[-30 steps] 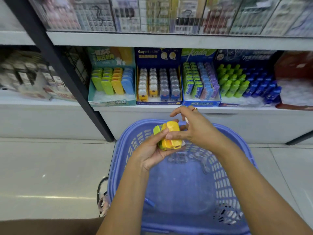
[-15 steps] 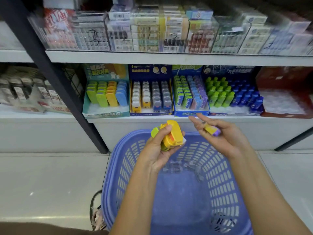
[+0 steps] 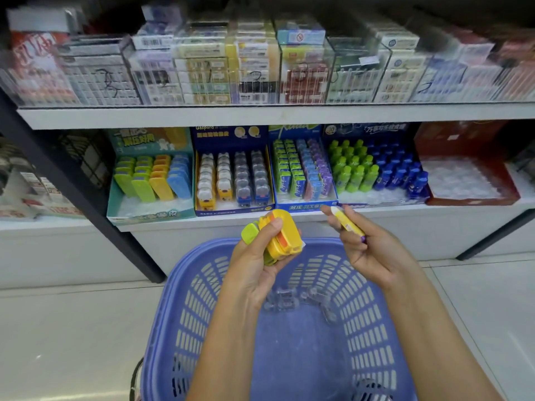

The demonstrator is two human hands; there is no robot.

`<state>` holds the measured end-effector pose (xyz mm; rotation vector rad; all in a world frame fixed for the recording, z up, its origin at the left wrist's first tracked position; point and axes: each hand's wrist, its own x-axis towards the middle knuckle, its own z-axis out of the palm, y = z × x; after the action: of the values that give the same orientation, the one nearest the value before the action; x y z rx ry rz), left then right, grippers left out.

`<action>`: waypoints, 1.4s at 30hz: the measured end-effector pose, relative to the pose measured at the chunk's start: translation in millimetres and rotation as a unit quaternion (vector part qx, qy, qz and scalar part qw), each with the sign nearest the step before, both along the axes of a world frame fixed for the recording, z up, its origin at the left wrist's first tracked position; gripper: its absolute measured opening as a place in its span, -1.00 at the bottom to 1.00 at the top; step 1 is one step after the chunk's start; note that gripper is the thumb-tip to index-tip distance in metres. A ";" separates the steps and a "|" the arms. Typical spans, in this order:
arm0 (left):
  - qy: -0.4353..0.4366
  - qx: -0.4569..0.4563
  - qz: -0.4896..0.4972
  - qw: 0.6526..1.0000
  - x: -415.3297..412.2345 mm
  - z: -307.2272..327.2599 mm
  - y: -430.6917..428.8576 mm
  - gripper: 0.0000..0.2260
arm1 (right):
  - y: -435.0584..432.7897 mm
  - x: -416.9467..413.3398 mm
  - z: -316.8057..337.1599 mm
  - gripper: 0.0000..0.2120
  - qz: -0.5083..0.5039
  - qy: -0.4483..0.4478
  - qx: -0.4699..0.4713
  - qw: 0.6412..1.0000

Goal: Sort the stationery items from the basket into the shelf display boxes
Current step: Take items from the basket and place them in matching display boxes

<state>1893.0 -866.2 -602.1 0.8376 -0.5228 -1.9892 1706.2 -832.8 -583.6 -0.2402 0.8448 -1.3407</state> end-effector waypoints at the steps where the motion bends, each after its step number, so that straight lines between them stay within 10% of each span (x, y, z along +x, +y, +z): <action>1: -0.001 0.000 -0.002 1.000 -1.2 0.3 -0.6 -0.54 | -1.7 -2.9 -0.2 -0.57 0.008 0.034 -0.010 0.999; 8: -0.014 0.011 -0.001 1.000 -9.5 2.8 -1.3 -0.52 | -6.8 -23.6 0.7 -0.63 -0.003 0.024 -0.029 0.999; 11: -0.027 0.018 0.004 0.999 -12.6 2.9 -1.2 -0.45 | -18.0 -29.5 4.0 -0.80 -0.085 0.201 0.009 0.976; 15: -0.047 0.022 0.004 0.999 -14.7 1.2 -1.5 -0.39 | -34.5 -40.6 17.0 -0.79 -0.135 0.576 -0.009 0.806; 20: -0.062 0.024 0.000 0.998 -15.1 -0.6 -1.9 -0.34 | -56.7 -49.8 24.2 -0.77 0.019 0.790 -0.074 0.609; 42: -0.061 0.026 0.002 0.998 -9.9 -6.4 -6.2 -0.38 | -90.3 -50.8 35.5 -0.84 0.075 0.804 -0.166 0.566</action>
<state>1883.1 -872.4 -608.5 0.9962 -0.5413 -1.9637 1655.3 -923.1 -548.1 -2.0143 1.9505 -0.7713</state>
